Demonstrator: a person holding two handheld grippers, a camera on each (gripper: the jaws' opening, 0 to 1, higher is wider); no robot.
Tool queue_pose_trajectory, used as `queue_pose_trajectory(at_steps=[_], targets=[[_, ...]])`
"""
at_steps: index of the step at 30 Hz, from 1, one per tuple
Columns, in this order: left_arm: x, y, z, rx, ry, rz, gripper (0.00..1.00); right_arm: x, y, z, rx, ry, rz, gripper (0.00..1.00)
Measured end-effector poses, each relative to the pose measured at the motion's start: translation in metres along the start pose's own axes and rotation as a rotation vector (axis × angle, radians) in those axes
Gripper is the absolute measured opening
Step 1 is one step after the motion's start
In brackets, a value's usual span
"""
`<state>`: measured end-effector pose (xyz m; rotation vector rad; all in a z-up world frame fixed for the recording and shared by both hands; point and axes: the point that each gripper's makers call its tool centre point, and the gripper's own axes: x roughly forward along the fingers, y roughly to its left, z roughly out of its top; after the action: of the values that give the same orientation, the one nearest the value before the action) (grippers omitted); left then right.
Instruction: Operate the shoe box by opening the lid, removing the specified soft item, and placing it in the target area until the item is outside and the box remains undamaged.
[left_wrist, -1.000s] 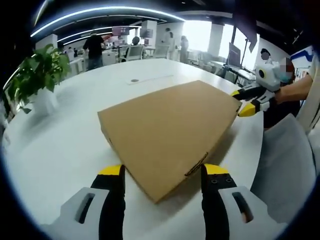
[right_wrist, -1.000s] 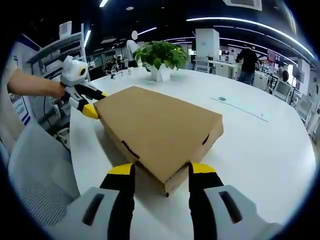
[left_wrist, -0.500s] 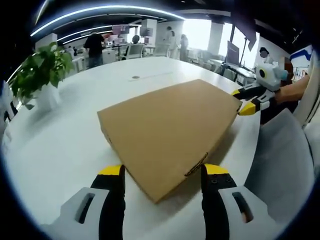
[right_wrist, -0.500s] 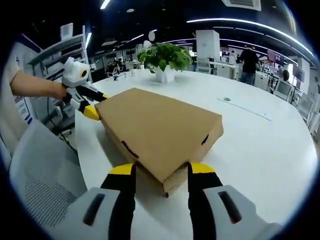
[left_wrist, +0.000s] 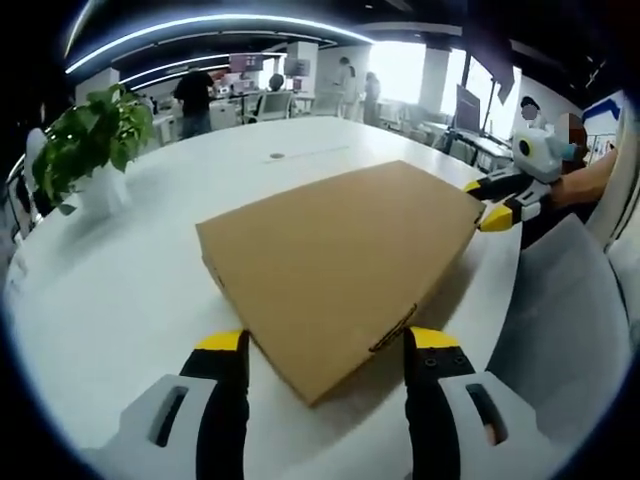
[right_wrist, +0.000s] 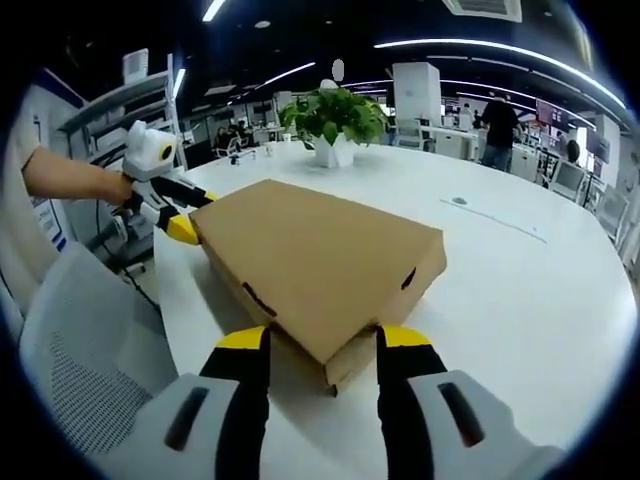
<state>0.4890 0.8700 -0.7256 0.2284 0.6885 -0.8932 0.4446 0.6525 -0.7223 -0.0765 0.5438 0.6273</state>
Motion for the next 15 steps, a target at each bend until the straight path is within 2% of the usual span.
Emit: queue_pose_trajectory(at_steps=[3,15], targets=[[0.001,0.001,-0.006,0.000,0.022,0.006,0.62,0.000,0.000,0.000,0.004,-0.008,-0.009,0.39],[-0.002,-0.003,-0.017,-0.013,0.016,0.032,0.58,-0.002,0.000,0.000,0.010,-0.020,-0.041,0.37]])
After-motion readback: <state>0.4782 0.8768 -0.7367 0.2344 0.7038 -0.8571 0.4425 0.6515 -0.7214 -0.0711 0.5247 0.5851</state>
